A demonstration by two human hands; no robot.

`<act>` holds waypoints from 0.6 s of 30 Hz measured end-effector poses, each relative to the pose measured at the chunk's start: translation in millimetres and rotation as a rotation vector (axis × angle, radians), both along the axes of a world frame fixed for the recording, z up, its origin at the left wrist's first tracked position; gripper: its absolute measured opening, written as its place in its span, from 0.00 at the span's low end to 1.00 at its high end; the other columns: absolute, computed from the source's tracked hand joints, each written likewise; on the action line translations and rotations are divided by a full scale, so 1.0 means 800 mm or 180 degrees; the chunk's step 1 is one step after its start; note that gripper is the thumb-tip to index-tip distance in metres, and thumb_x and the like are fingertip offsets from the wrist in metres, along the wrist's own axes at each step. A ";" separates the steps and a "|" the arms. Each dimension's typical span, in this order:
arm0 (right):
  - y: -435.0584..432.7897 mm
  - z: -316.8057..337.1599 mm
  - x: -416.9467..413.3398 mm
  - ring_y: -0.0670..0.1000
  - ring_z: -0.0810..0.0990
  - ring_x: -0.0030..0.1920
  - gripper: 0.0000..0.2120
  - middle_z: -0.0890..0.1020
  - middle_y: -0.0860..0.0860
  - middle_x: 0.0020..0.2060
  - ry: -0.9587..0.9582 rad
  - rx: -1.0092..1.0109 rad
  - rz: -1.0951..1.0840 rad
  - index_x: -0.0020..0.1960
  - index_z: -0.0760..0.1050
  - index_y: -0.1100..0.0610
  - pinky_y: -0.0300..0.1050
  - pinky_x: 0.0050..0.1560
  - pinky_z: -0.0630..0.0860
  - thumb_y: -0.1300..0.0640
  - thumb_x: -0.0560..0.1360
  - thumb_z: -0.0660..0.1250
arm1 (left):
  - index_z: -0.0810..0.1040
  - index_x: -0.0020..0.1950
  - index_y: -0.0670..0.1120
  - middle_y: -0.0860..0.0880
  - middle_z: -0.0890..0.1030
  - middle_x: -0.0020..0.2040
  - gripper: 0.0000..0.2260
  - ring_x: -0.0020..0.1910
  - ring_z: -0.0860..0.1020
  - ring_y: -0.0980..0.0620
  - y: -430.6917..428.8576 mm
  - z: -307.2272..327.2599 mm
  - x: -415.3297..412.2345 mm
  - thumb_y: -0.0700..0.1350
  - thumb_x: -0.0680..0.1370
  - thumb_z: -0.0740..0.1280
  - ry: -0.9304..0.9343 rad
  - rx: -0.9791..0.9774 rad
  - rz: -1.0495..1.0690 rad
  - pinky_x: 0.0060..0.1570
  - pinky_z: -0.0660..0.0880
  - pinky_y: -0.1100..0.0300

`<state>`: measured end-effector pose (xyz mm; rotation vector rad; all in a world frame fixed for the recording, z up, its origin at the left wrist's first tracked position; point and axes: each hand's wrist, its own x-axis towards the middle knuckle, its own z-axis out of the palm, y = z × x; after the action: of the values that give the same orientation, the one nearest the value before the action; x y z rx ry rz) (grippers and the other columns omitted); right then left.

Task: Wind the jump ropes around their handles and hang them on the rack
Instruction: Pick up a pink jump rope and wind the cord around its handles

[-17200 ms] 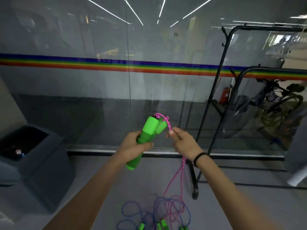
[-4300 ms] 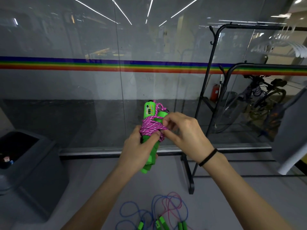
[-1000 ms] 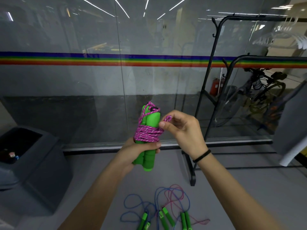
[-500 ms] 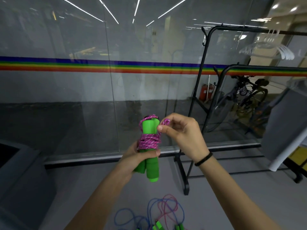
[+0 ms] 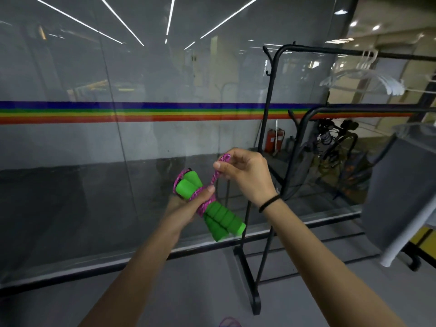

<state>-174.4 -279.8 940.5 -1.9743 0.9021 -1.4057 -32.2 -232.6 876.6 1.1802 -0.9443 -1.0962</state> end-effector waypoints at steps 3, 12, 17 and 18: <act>-0.059 0.013 0.002 0.54 0.78 0.31 0.09 0.81 0.57 0.31 0.0025 0.0055 -0.0085 0.37 0.77 0.62 0.55 0.40 0.79 0.56 0.69 0.72 | 0.75 0.61 0.43 0.46 0.83 0.54 0.45 0.51 0.82 0.51 -0.083 -0.001 0.018 0.63 0.50 0.80 -0.0234 -0.0183 0.0548 0.55 0.78 0.52; -0.256 0.022 0.016 0.52 0.81 0.33 0.08 0.81 0.54 0.31 0.0325 0.0059 -0.0644 0.37 0.77 0.62 0.44 0.37 0.81 0.59 0.70 0.72 | 0.80 0.52 0.41 0.49 0.83 0.45 0.10 0.42 0.81 0.62 -0.295 0.052 0.005 0.36 0.71 0.71 -0.0460 -0.1107 -0.0385 0.46 0.75 0.70; -0.390 0.036 0.026 0.58 0.83 0.37 0.08 0.83 0.58 0.35 0.0196 -0.0030 -0.1157 0.33 0.76 0.54 0.58 0.40 0.81 0.58 0.69 0.72 | 0.80 0.44 0.48 0.50 0.83 0.40 0.12 0.37 0.83 0.58 -0.442 0.082 0.013 0.32 0.68 0.72 -0.0463 -0.1357 -0.0803 0.41 0.78 0.67; -0.415 0.043 0.027 0.59 0.83 0.37 0.09 0.83 0.58 0.34 0.0154 -0.0029 -0.1260 0.32 0.75 0.51 0.60 0.40 0.81 0.57 0.69 0.73 | 0.80 0.44 0.49 0.49 0.83 0.39 0.12 0.39 0.83 0.54 -0.472 0.090 0.017 0.33 0.68 0.73 -0.0455 -0.1380 -0.0837 0.43 0.79 0.63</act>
<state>-152.5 -612.1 975.2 -1.9127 1.3677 -1.5767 -19.0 -610.6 948.7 0.7988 -1.3985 -0.9529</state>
